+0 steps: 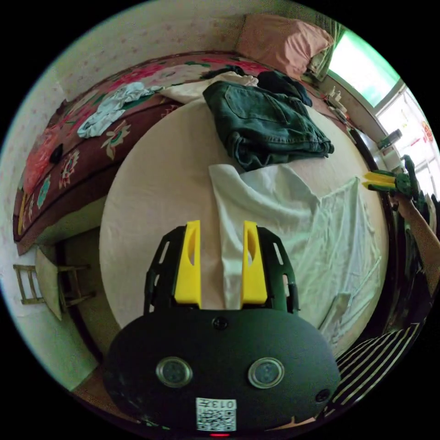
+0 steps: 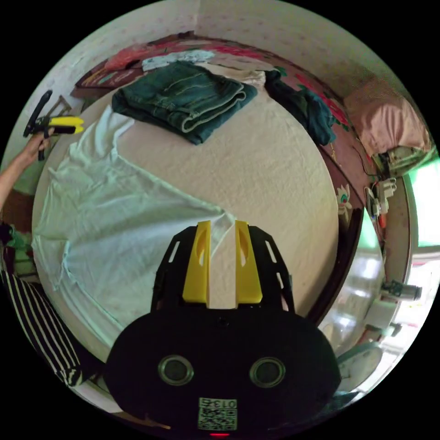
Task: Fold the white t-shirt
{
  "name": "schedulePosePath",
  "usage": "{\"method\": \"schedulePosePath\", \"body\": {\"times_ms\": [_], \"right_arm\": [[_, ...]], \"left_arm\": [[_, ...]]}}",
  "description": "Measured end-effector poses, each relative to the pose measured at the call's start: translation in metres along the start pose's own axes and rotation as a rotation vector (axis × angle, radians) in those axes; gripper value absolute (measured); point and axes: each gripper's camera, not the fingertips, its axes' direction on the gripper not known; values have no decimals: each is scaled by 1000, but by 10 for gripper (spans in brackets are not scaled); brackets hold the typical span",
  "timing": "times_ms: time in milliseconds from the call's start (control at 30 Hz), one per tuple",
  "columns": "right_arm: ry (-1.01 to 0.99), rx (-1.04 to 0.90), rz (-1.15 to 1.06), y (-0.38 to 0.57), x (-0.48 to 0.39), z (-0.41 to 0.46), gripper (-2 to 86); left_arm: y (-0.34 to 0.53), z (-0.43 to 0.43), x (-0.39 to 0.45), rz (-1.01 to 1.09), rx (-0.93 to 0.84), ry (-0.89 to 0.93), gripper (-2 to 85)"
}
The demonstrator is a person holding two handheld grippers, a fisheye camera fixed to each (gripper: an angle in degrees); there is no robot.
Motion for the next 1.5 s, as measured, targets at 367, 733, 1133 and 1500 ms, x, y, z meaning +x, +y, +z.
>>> {"method": "schedulePosePath", "body": {"times_ms": [367, 733, 1133, 1500], "right_arm": [[-41, -94, -118, -18, 1, 18, 48], [75, 53, -126, 32, -31, -36, 16], [148, 97, 16, 160, -116, -50, 14], [264, 60, 111, 183, -166, -15, 13]], "left_arm": [[-26, 9, -1, 137, -88, -42, 15], [26, -90, -10, 218, 249, 92, 2], [196, -123, 62, 315, 230, 79, 2], [239, -77, 94, 308, 73, -35, 1]]}}
